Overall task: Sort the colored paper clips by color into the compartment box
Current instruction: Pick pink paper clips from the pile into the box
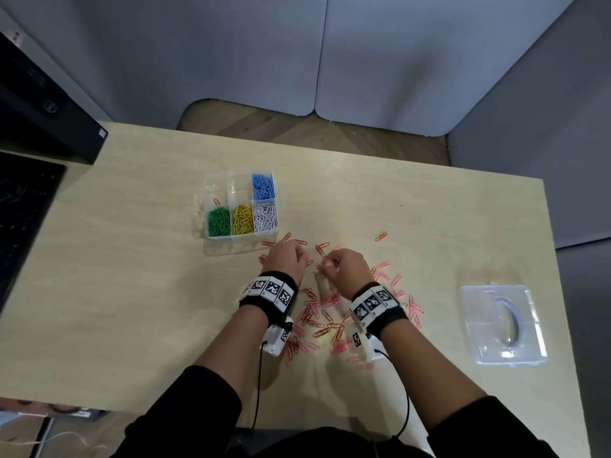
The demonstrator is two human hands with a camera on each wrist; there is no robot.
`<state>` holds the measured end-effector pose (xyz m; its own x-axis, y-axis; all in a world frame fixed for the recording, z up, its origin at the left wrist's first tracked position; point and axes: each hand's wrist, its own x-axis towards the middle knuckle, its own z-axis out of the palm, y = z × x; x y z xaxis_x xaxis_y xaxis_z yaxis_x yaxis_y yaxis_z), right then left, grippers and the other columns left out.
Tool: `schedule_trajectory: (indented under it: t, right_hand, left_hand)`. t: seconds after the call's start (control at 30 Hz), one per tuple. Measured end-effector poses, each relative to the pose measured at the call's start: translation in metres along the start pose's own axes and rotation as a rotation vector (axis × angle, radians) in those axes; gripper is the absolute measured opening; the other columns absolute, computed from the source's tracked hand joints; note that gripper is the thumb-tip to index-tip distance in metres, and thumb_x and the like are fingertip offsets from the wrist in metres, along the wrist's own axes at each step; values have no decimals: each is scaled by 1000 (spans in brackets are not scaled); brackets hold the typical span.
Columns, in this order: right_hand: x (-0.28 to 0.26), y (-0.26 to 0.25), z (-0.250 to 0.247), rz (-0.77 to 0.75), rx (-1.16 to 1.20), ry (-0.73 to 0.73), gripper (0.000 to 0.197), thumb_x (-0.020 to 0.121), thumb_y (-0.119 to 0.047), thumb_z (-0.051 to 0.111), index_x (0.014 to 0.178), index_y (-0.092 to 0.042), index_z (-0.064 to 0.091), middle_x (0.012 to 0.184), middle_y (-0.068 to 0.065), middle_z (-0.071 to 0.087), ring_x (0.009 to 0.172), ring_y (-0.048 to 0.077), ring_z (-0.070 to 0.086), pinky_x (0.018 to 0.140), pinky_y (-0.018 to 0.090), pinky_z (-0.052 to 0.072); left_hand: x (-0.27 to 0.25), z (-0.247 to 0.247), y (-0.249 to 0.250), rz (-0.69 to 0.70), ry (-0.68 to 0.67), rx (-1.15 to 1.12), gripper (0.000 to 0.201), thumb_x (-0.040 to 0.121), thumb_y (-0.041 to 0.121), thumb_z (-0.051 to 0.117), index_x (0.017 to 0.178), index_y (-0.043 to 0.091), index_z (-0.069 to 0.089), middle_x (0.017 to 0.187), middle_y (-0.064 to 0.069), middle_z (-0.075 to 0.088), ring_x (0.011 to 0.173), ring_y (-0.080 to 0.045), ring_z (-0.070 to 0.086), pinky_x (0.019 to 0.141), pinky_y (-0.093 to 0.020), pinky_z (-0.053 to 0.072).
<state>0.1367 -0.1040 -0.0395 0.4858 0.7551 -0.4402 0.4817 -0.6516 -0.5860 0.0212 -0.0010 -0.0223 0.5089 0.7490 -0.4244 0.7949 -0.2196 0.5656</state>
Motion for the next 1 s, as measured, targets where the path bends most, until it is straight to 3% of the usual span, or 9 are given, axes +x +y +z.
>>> schedule_trajectory:
  t: [0.1,0.2,0.3,0.4,0.53,0.7,0.8,0.9,1.0]
  right_hand:
    - [-5,15,-28,64,505,-126,17,93,-25,66,97,-10,70,89,5,75,78,15,69,71,26,53]
    - [-4,20,-50,166,1129,-214,15,92,2,60,106,0,63,102,18,72,91,25,70,86,32,57]
    - [6,19,-64,202,1287,-215,22,91,9,51,107,-1,63,91,12,71,81,19,68,76,27,57]
    - [14,15,-72,199,1322,-281,12,93,-8,55,84,-6,63,78,8,65,69,18,59,62,23,52]
    - [23,19,-72,187,1011,-169,36,90,-25,69,62,-19,47,59,-2,43,53,13,36,48,20,34]
    - [36,29,-65,21,227,17,17,78,-20,81,89,-20,68,54,-6,44,47,8,38,48,18,36]
    - [46,18,-60,-95,94,65,27,75,-25,84,96,-21,68,60,-11,44,50,4,38,51,17,34]
    - [53,9,-54,-199,-82,-38,35,69,-27,88,98,-22,68,78,-18,57,65,-2,50,68,20,49]
    - [55,8,-52,-222,-132,-95,24,72,-29,86,92,-21,74,83,-14,64,70,-1,56,75,22,51]
  left_hand:
    - [3,2,-1,54,-25,-58,20,97,19,43,77,15,43,73,-1,48,67,-19,45,58,-33,35]
    - [-1,7,-3,133,-43,-100,23,97,22,42,78,12,48,70,-6,55,65,-25,51,59,-37,39]
    - [-8,15,-4,145,-51,-120,18,98,22,47,84,10,50,69,-6,59,62,-23,56,57,-34,41]
    - [-15,21,-2,148,-64,-152,5,97,12,47,101,15,47,63,0,54,54,-14,49,56,-29,33]
    - [-14,26,7,197,-69,-69,23,100,18,42,118,17,56,86,-4,69,78,-19,64,68,-29,47]
    - [-8,37,18,302,-1,84,19,91,34,63,106,25,69,96,8,69,88,-13,62,80,-31,53]
    - [-5,39,23,280,34,102,12,85,32,72,93,23,76,93,5,70,87,-15,63,79,-30,52]
    - [-7,38,21,251,30,105,14,86,28,72,95,18,75,97,2,70,89,-17,63,83,-31,52]
    - [-8,35,16,202,-37,151,14,91,28,64,93,15,69,97,-1,67,91,-20,61,83,-38,53]
